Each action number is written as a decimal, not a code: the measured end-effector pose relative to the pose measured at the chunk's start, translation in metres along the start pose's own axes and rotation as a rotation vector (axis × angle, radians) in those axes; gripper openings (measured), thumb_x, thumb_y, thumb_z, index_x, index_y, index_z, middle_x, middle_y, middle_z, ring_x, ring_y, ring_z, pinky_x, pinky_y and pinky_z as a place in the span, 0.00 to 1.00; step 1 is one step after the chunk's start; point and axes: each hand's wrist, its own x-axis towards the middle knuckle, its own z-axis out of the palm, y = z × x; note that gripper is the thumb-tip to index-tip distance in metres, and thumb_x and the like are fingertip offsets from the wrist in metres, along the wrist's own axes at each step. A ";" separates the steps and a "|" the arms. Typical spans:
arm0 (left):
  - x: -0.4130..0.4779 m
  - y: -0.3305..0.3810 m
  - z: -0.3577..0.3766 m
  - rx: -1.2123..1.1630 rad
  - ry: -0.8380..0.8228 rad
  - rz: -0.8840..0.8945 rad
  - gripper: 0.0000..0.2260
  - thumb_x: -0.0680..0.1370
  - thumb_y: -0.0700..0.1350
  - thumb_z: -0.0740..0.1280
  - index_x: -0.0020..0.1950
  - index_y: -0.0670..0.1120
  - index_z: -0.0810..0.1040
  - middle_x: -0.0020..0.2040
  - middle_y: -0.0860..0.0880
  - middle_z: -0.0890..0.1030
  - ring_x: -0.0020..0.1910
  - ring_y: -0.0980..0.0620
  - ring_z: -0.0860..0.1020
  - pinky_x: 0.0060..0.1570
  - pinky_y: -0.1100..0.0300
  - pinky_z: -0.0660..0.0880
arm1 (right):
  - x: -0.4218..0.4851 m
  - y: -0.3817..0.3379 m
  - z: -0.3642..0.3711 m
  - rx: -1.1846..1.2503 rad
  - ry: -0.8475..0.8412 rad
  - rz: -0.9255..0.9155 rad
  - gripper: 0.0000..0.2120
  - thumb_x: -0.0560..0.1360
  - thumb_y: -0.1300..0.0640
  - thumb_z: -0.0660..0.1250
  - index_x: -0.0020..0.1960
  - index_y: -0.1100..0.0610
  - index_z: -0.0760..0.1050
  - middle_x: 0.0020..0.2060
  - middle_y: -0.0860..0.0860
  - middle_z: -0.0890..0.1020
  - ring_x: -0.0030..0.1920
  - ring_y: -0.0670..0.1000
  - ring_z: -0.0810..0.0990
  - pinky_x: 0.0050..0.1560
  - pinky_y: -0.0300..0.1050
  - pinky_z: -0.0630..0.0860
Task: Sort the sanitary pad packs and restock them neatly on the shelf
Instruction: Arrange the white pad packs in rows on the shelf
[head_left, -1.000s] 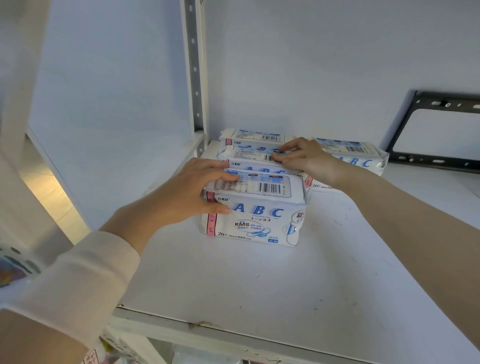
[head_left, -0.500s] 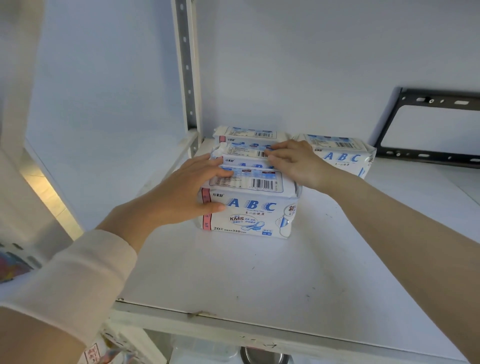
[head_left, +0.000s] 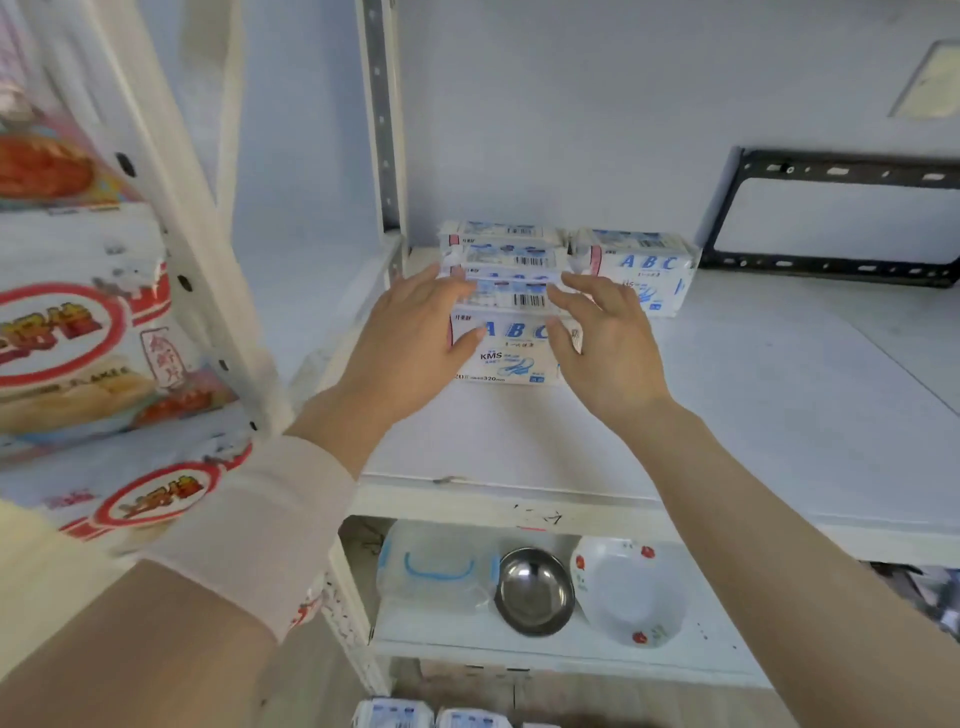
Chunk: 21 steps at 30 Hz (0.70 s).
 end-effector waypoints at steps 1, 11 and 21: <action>-0.010 0.005 -0.004 0.009 -0.005 0.002 0.21 0.78 0.50 0.63 0.70 0.46 0.67 0.72 0.49 0.67 0.74 0.50 0.58 0.71 0.56 0.49 | -0.012 -0.006 -0.004 -0.022 0.005 -0.013 0.18 0.75 0.54 0.58 0.59 0.61 0.78 0.60 0.58 0.77 0.59 0.63 0.73 0.61 0.56 0.69; -0.167 0.027 0.013 -0.027 -0.064 -0.012 0.19 0.79 0.47 0.62 0.69 0.46 0.69 0.71 0.49 0.68 0.73 0.50 0.60 0.71 0.57 0.50 | -0.191 -0.029 -0.021 0.009 0.072 -0.030 0.15 0.75 0.59 0.59 0.58 0.62 0.77 0.59 0.58 0.78 0.63 0.63 0.72 0.62 0.60 0.69; -0.311 -0.006 0.087 -0.130 -0.308 -0.150 0.17 0.77 0.46 0.64 0.64 0.43 0.73 0.67 0.46 0.73 0.70 0.45 0.67 0.66 0.46 0.65 | -0.359 -0.041 0.046 0.025 -0.193 0.113 0.16 0.75 0.56 0.59 0.57 0.63 0.77 0.56 0.59 0.79 0.60 0.62 0.75 0.59 0.60 0.73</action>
